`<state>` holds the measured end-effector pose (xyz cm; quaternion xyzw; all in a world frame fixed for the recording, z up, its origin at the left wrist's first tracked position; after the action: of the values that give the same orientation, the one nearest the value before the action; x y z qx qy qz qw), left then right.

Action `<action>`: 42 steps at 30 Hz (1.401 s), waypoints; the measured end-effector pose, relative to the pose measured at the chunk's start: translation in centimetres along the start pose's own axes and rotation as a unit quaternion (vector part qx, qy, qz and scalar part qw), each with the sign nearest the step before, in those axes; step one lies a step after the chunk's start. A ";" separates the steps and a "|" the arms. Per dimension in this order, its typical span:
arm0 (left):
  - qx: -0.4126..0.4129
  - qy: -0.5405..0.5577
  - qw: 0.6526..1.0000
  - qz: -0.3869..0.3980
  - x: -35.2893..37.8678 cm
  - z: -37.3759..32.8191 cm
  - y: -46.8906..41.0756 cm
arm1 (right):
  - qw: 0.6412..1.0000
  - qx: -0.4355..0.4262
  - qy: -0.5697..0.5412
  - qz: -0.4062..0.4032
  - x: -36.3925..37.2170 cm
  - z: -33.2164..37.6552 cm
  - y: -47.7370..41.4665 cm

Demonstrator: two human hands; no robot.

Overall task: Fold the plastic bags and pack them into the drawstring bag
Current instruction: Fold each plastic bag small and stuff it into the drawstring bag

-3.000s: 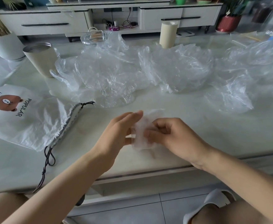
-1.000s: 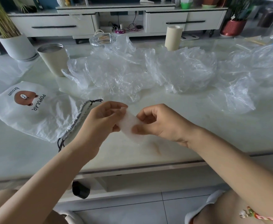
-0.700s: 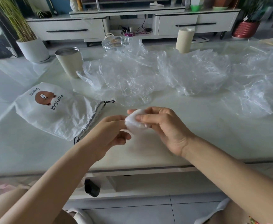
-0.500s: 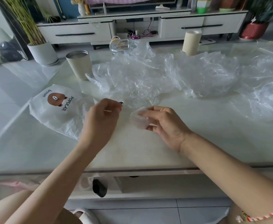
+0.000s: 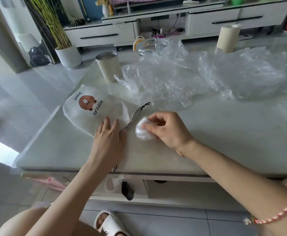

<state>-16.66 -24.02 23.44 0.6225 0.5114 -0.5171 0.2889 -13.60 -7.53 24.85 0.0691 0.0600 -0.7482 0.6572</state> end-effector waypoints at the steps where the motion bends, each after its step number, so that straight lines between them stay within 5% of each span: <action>1: 0.016 0.008 1.000 -0.021 -0.2 0.1 0.1 | 1.000 -0.003 0.000 0.001 0.1 0.0 0.0; 9: 0.025 -0.103 0.990 -0.097 -2.0 -0.9 0.6 | 1.000 -0.016 0.022 -0.001 0.4 0.0 -0.2; 13: 0.064 -0.061 0.964 -0.249 -2.8 -1.9 2.0 | 0.997 -0.050 -0.049 -0.015 1.0 1.1 0.0; 17: 0.135 -0.010 0.950 -0.281 -2.9 -2.8 3.6 | 0.988 -0.122 -0.002 -0.093 1.4 1.7 0.4; 19: 0.170 -0.007 0.948 -0.269 -2.5 -3.4 4.2 | 0.970 -0.161 0.062 -0.173 1.3 1.3 0.6; 24: 0.223 -0.014 0.948 -0.225 -1.6 -4.6 5.2 | 0.856 -0.309 0.244 -0.335 0.3 1.2 0.3; 27: 0.271 -0.005 0.946 -0.176 -0.6 -5.1 5.4 | 0.849 -0.318 0.346 -0.241 1.1 0.8 -0.4; 31: 0.242 0.032 0.963 -0.111 0.9 -3.8 4.6 | 0.904 -0.175 0.377 -0.099 1.2 0.3 -1.5; 34: 0.206 0.019 0.976 -0.065 1.5 -1.9 3.5 | 0.884 -0.180 0.431 -0.034 0.8 0.4 -1.9; 38: 0.140 0.002 0.990 -0.035 0.5 0.9 1.7 | 0.884 -0.162 0.437 -0.038 -1.4 0.7 -1.7; 42: 0.074 -0.011 0.997 -0.025 -0.7 2.3 0.0 | 0.825 -0.123 0.544 -0.090 -5.0 0.0 -3.0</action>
<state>-17.45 -26.25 23.42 0.6232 0.4841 -0.5677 0.2346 -15.92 -2.28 25.78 0.3777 0.5048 -0.6318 0.4509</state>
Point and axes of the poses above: each hand's wrist, its own y-axis away from the middle knuckle, its own x-axis out of the palm, z = x × y, the point moved 3 cm from there along -y, towards the middle knuckle, and after that the axes turned 5 degrees about x, right-handed, at the moved point
